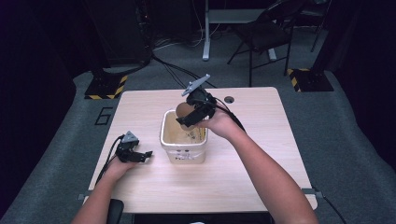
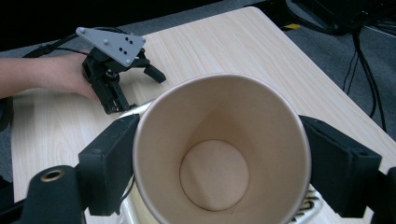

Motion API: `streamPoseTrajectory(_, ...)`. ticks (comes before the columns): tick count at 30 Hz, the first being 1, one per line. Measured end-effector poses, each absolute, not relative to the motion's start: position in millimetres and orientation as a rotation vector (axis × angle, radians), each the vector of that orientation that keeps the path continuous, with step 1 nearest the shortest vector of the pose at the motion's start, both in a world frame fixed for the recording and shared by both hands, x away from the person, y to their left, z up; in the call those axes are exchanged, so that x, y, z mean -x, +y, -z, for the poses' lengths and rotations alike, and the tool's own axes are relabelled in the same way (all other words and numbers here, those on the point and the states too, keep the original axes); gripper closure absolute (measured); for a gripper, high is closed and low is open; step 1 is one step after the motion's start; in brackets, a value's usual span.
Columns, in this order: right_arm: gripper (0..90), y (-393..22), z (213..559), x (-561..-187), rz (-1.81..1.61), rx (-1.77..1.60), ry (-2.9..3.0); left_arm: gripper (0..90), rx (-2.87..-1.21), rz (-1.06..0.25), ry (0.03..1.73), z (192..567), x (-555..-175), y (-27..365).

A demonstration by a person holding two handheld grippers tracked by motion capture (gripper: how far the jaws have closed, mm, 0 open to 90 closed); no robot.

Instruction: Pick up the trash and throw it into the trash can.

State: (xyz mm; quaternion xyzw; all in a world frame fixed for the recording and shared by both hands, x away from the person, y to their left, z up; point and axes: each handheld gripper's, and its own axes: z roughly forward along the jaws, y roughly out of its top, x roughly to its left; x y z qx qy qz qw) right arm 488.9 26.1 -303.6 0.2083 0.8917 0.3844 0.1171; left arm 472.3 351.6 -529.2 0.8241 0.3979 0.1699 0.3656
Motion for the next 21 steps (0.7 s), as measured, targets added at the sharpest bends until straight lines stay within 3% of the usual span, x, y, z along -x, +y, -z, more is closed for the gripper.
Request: streamPoseTrajectory(21,17.0,40,339,-502,-1.125,-0.639,2.617,11.2,-2.122,-0.439,1.021,529,-472,352)
